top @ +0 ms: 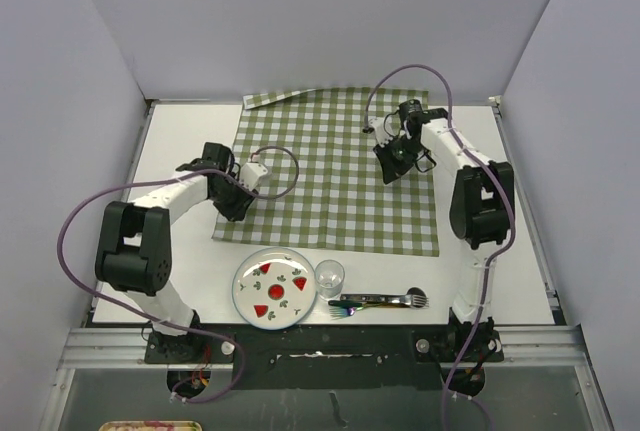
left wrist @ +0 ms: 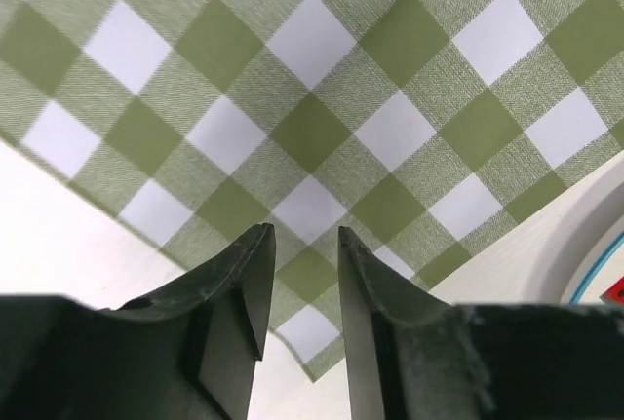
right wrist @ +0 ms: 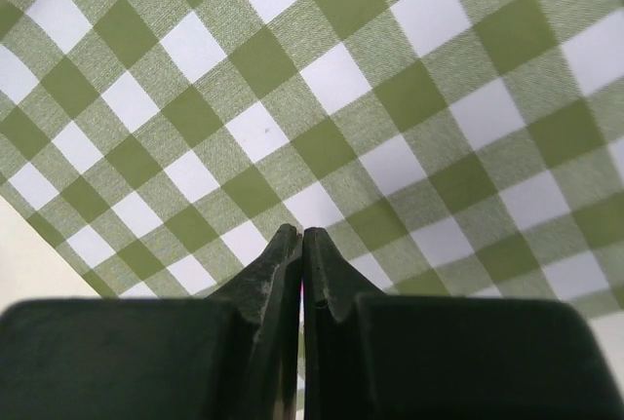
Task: Set the dinner table for one person
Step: Flatten out the napkin at the center of the board.
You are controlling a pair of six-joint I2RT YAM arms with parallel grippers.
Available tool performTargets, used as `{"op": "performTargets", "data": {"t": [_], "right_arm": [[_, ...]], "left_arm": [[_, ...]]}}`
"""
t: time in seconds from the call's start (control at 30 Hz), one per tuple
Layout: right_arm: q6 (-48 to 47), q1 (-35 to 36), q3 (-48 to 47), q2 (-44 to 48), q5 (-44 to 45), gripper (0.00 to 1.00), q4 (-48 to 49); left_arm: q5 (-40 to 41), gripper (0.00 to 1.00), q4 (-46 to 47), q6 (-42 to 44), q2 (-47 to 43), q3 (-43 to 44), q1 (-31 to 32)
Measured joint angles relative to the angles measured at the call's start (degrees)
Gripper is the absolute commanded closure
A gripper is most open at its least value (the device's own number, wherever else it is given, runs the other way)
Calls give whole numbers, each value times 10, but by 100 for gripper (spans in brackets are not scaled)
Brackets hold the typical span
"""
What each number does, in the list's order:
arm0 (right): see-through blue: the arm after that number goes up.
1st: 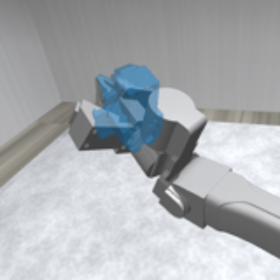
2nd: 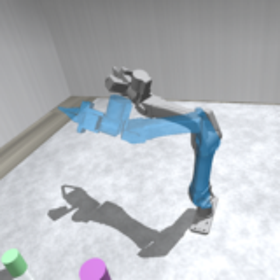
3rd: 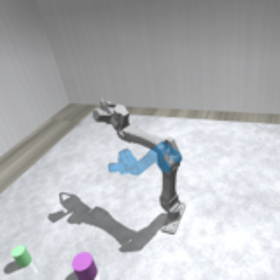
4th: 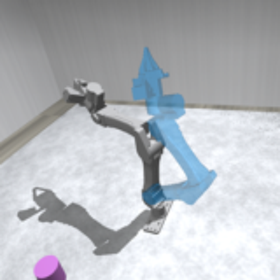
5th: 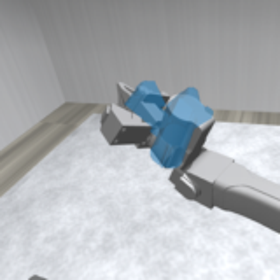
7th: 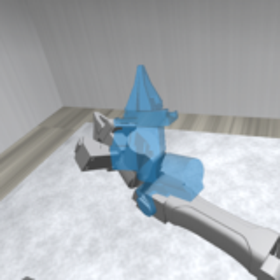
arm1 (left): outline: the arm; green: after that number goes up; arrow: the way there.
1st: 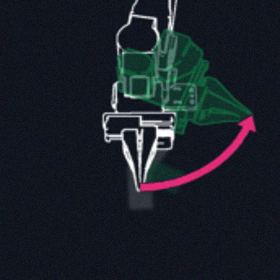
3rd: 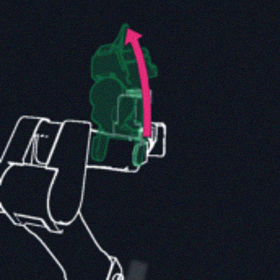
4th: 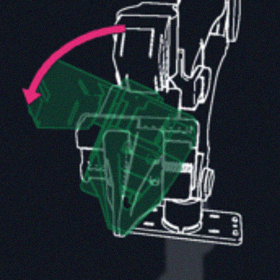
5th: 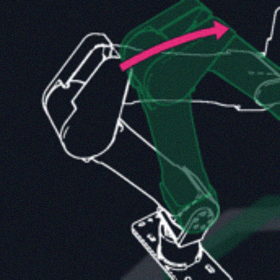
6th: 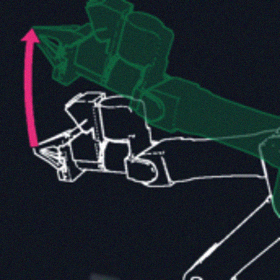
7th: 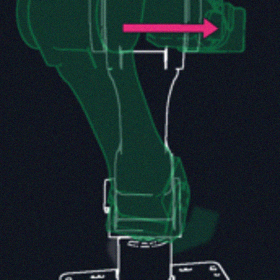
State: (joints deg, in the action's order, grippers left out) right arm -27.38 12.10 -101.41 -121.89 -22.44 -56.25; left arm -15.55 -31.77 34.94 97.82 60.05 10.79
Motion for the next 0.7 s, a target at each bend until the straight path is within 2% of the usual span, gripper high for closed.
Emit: {"op": "performTargets", "data": {"t": [0.1,0.17,0.37,0.7], "right_arm": [[0,0,18,37,15,99,10],[3,-1,38,71,30,96,18],[14,-17,99,160,54,90,32],[24,-91,200,254,39,90,14]], "left_arm": [[10,49,-13,-2,-23,15,0],[16,44,-24,-3,-36,33,0],[23,40,-47,-14,-79,64,-6],[30,39,-145,-47,-131,7,-36]]}}
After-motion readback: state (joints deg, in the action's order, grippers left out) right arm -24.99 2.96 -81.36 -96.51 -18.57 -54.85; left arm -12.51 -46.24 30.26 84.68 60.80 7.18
